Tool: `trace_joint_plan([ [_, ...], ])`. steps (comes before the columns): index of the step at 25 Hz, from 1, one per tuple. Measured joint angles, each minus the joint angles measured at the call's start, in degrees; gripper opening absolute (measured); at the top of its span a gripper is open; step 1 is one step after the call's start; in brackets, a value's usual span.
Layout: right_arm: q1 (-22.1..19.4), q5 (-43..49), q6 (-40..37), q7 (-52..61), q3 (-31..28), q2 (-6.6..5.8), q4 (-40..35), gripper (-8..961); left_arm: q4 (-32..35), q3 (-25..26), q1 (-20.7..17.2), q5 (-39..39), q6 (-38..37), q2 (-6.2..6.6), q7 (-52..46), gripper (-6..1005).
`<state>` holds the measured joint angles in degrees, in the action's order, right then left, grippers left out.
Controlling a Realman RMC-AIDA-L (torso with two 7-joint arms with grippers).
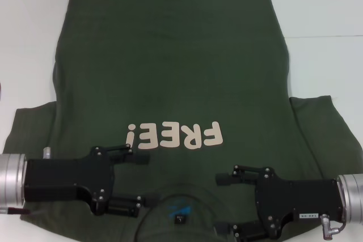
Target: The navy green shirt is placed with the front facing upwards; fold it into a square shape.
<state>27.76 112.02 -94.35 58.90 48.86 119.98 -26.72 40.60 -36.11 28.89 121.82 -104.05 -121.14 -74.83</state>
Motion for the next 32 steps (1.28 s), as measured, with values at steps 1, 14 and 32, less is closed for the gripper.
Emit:
trace_joint_plan([
  [1, 0.01, -0.01, -0.04, 0.06, 0.01, -0.02, 0.00, 930, 0.02, -0.01, -0.09, 0.00, 0.02, 0.00, 0.14, 905],
  [14, 0.38, -0.31, -0.37, 0.16, -0.36, -0.01, -0.37, 930, 0.00, 1.34, -0.79, 1.49, -0.29, -0.16, 1.26, 904],
  [32, 0.91, -0.33, 3.58, 22.31, -10.23, -0.41, -13.99, 924, -0.69, 2.53, 0.42, 0.92, 0.01, -0.40, 1.69, 905],
])
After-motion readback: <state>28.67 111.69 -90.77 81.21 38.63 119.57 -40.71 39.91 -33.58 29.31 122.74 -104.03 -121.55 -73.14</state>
